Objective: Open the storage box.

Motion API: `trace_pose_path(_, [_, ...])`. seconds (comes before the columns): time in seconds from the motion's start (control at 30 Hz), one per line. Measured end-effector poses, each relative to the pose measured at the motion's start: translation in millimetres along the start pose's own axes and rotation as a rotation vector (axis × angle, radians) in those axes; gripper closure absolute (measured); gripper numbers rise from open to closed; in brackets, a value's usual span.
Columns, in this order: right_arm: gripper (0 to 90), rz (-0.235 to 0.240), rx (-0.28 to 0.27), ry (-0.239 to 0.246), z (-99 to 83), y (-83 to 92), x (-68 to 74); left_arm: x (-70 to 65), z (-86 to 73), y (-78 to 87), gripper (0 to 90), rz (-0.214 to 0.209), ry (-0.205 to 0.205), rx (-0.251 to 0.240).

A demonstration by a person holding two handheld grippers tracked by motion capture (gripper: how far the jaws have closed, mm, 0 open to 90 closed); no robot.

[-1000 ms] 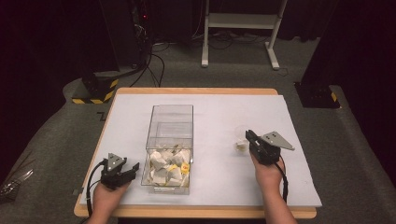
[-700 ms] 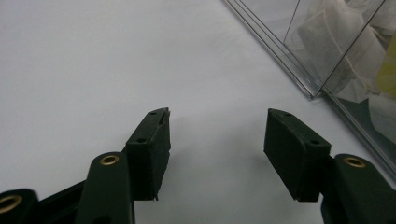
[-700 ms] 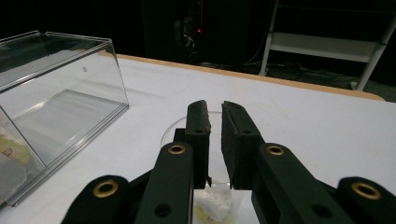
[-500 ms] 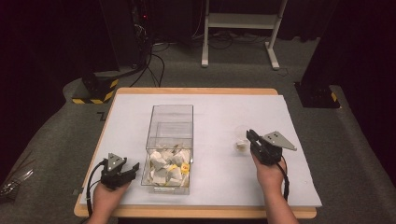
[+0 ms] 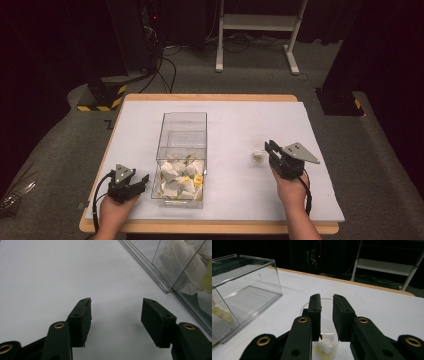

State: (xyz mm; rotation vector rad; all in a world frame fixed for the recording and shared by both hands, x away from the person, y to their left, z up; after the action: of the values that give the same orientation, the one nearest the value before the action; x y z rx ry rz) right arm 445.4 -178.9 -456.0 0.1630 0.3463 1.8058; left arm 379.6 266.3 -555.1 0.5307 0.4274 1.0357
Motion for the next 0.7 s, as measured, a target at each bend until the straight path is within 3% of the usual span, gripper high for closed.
trace_pose_path(0.53, [73.7, 0.016, 0.028, 0.011, -14.9, 11.7, -1.2, 0.7, 0.0, 1.0, 42.3, -0.004, 0.004, -0.003])
trace_pose_path(0.7, [71.7, 0.028, 0.049, 0.029, -24.1, 17.5, 2.2, 1.5, 0.5, 2.3, 42.8, -0.006, 0.024, -0.02])
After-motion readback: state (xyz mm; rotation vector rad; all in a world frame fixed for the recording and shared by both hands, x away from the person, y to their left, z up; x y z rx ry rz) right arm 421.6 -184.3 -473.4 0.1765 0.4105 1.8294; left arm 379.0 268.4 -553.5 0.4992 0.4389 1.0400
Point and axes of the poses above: each handheld gripper's, and its own axes: y roughly backward along the jaws, z roughly out of its top, x roughly to its left, the point moved 8 cm from there along -y, roughly forward along the jaws, and after that the axes turned 11 degrees about -z, right-handed, at the moved point
